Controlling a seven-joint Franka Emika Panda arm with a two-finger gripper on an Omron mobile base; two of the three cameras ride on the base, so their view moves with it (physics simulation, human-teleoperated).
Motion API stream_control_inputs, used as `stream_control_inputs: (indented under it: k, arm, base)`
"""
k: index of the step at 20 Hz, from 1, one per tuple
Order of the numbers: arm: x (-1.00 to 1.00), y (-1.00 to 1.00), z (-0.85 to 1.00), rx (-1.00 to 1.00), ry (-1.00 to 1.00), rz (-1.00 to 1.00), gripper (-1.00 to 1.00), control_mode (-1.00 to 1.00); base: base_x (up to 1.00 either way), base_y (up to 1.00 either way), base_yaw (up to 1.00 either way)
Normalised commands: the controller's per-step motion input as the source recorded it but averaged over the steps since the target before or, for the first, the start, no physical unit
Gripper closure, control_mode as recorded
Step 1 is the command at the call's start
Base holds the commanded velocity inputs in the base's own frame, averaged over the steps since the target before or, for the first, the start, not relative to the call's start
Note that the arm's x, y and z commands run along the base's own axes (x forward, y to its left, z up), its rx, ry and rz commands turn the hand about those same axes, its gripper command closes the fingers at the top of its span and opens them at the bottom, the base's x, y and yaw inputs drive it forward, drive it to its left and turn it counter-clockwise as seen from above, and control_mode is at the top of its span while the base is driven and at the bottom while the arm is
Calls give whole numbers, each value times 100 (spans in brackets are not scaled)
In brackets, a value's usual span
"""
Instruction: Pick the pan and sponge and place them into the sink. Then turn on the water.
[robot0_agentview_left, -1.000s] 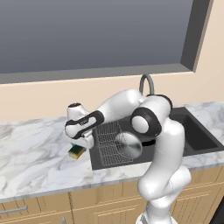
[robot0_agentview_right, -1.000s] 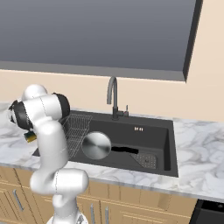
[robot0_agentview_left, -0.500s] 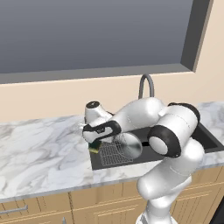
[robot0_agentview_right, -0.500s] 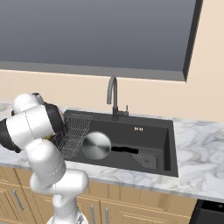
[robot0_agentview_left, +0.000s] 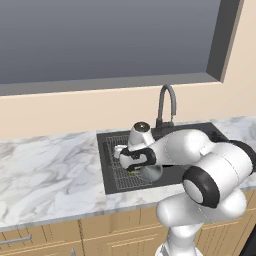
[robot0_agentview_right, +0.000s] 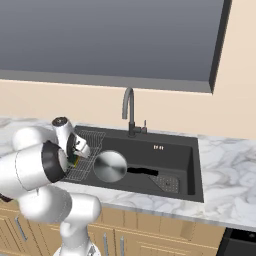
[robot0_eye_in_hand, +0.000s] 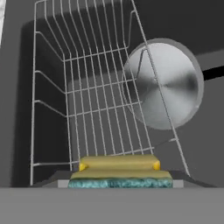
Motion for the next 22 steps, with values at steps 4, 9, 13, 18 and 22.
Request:
stream_control_inputs:
  k: [4,9,13,18,22]
  arm:
    - [0,-80,24,1,-3,17,100,-100]
    - [5,-67,23,0,0,9,100,-100]
    - [17,-57,24,0,0,4,100,-100]
    - [28,-56,6,0,0,3,100,-100]
    - [30,-54,0,0,0,3,100,-100]
  base:
    - [0,0,0]
    - [0,0,0]
    - [0,0,0]
    - [0,0,0]
    - [0,0,0]
